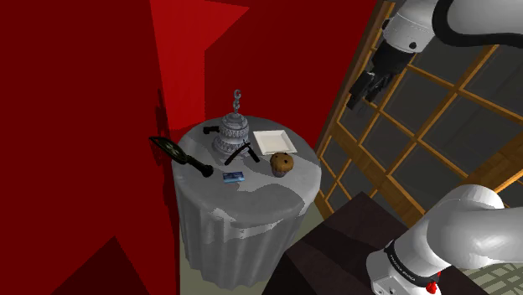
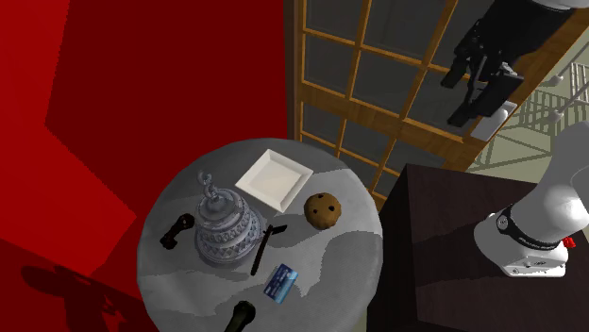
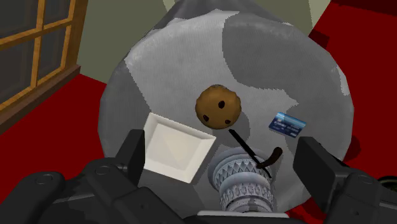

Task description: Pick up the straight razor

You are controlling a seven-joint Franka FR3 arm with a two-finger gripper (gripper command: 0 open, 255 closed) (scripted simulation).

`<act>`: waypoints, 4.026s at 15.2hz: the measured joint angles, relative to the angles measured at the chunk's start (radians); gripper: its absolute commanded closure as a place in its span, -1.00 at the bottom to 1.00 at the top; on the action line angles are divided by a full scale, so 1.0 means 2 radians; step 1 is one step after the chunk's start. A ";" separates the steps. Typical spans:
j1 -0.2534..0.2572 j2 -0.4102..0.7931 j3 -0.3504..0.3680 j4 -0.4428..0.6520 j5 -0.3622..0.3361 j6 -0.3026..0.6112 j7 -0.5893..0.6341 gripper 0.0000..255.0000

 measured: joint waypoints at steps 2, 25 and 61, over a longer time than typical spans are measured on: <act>0.001 0.006 -0.001 -0.002 0.002 0.008 -0.001 -1.00; 0.066 0.355 -0.044 0.032 0.165 0.336 -0.147 -1.00; 0.066 0.574 -0.007 0.184 0.285 0.397 -0.253 1.00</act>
